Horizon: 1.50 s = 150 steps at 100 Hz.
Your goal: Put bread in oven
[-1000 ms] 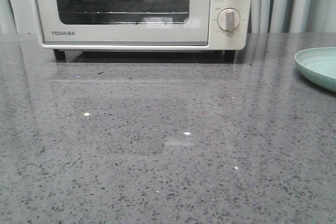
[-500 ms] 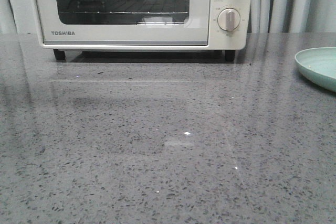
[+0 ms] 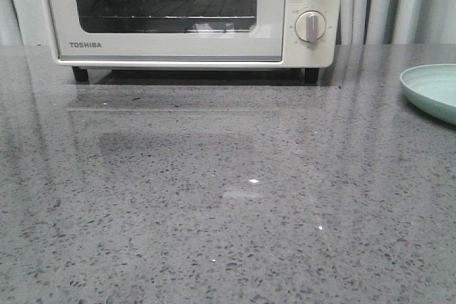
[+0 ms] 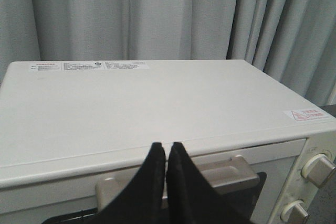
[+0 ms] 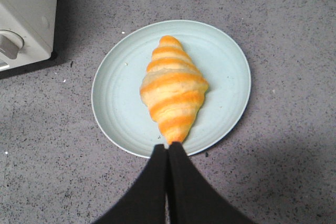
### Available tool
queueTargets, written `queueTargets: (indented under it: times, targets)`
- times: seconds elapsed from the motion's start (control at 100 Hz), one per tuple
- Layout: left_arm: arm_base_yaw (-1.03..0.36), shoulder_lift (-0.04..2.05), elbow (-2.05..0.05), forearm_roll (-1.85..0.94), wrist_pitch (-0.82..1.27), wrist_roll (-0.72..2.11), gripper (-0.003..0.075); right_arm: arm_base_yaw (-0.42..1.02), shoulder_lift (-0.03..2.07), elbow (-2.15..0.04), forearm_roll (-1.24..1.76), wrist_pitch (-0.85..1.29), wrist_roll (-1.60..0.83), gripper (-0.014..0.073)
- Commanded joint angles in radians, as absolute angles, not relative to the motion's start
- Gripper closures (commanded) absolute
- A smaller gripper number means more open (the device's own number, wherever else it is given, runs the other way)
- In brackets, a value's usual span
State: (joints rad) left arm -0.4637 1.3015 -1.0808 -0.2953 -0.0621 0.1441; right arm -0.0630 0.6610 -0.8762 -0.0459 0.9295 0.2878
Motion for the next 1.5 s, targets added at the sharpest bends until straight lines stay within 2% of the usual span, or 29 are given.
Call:
queueTargets:
  times: [0.0,0.92,1.28,1.49]
  targets:
    - [-0.478,1.306,-1.133,-0.304,-0.17,0.148,0.0741,-0.062,0.669,-0.912,-0.053,0.88,0.284,0.0661]
    - [-0.483,1.535,-1.195,-0.277,-0.234,0.148,0.0741,-0.06,0.667,-0.912,-0.053,0.901,0.284,0.0661]
    - [-0.483,1.564,-1.189,-0.271,-0.047,0.148,0.0741,-0.06,0.667,-0.914,-0.053,0.905,0.284,0.0661]
    - [-0.483,1.542,-1.086,-0.264,-0.04,0.148,0.0741,-0.06,0.667,-0.914,-0.053,0.905,0.284,0.0661]
